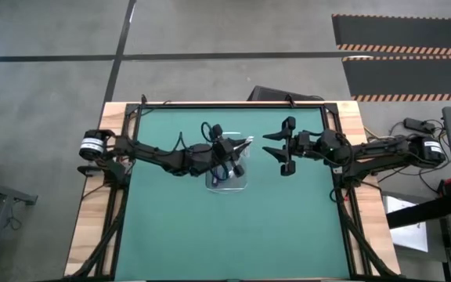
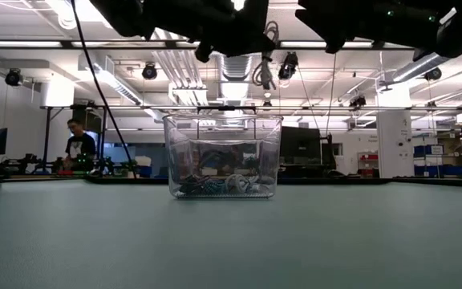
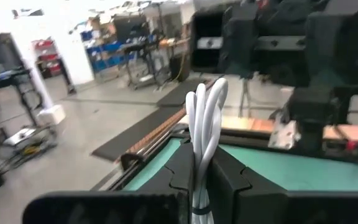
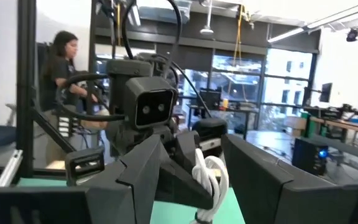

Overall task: Pick and place USB-C Cables
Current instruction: Put the white charger cable into the transparent bin

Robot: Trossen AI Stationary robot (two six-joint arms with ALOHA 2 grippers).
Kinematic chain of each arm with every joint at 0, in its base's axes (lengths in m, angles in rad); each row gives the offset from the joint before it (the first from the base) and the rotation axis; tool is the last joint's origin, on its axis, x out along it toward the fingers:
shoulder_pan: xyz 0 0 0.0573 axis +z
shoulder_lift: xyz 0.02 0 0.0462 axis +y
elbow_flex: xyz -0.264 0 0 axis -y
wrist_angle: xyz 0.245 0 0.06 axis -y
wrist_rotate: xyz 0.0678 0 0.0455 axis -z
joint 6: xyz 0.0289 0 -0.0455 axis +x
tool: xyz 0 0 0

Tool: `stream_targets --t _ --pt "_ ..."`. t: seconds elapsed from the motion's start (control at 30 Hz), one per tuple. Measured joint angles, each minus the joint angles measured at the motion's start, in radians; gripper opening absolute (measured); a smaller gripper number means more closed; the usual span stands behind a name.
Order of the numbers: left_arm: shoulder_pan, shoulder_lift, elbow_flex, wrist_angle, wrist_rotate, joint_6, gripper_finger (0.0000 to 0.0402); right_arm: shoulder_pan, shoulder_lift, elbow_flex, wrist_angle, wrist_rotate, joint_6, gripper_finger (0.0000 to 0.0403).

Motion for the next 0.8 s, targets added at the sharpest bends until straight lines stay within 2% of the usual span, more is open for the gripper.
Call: stream_targets --t 0.13,0.43,0.8 --pt "0.002 -0.027 0.002 -0.127 -0.033 -0.07 0.0009 0.0 -0.013 0.0 -0.019 0.024 -0.014 0.0169" --pt "0.038 -0.105 0.078 -0.562 -0.032 -0.36 0.0009 0.0 -0.017 0.0 -0.021 0.026 -0.017 0.0169" --pt "0.059 -0.096 0.35 -1.125 -0.024 -0.567 0.0009 -0.001 -0.019 0.013 -0.043 0.03 -0.016 0.0169"
